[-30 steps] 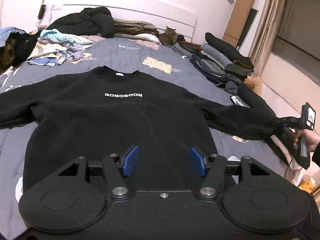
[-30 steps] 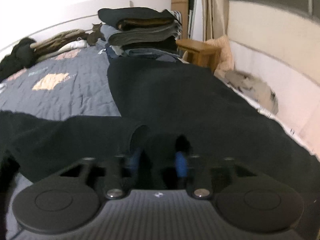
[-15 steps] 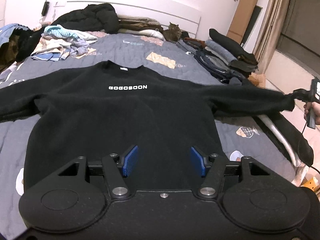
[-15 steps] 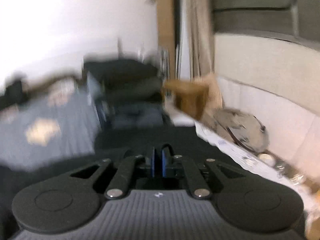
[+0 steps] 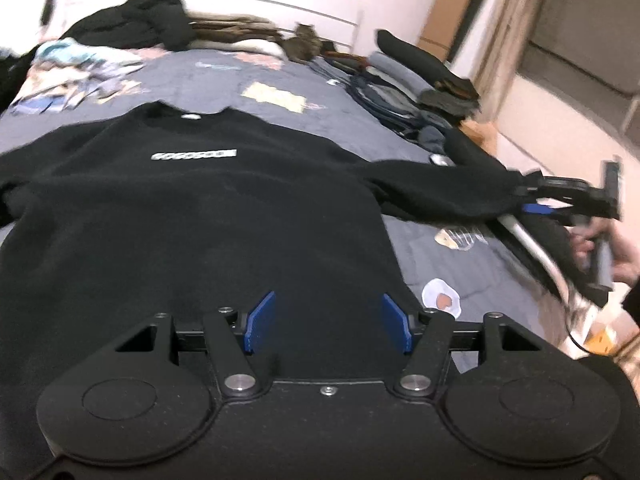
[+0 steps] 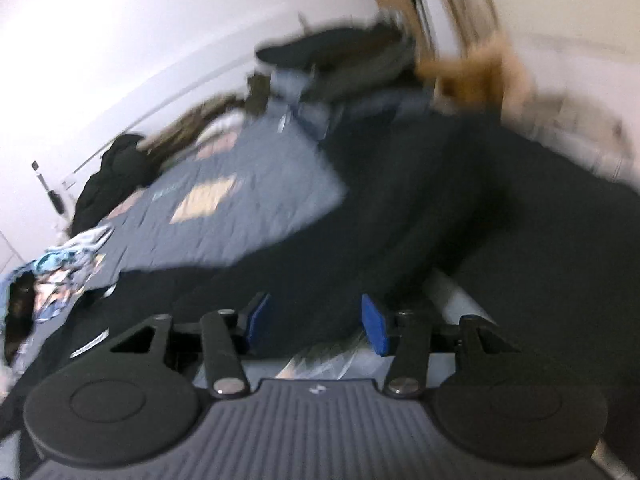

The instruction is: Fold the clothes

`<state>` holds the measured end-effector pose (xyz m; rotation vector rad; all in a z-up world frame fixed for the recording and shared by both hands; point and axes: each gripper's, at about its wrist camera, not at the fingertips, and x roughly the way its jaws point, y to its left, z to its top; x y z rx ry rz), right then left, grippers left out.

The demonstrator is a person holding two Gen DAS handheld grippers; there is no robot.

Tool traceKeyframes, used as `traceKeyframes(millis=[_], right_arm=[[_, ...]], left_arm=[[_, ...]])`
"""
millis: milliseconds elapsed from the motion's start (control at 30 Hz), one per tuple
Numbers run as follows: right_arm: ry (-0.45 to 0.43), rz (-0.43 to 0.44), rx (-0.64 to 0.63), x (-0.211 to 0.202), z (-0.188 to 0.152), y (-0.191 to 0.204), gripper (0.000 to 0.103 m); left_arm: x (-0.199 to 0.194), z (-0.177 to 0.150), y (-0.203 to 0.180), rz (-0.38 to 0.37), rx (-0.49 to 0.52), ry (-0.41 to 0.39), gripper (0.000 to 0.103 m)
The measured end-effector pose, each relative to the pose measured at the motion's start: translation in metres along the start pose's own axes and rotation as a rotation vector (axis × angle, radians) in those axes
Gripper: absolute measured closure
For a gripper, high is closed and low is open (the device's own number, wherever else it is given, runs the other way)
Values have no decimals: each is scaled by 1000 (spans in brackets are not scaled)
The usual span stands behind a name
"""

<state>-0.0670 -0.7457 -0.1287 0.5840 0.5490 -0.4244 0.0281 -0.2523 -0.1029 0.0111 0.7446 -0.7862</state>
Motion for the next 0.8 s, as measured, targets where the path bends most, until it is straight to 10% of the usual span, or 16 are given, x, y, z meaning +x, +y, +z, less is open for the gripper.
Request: traceKeyframes(millis=[467,600,667,800], right_arm=[[11,-129,218,93,-31,-15,53],[-25,-118,250,95,-27,-24,54],[-60,-96,263,90,-23,-23,82],[-128,-52,288,81,-14,-23,98]], left_arm=[[150,17,-99,13,310,83,45],[194,-8,-113,137,389,172,39],[206,-18,-113,183,407,183,41],[203,-26,-105,182,377,167,82]])
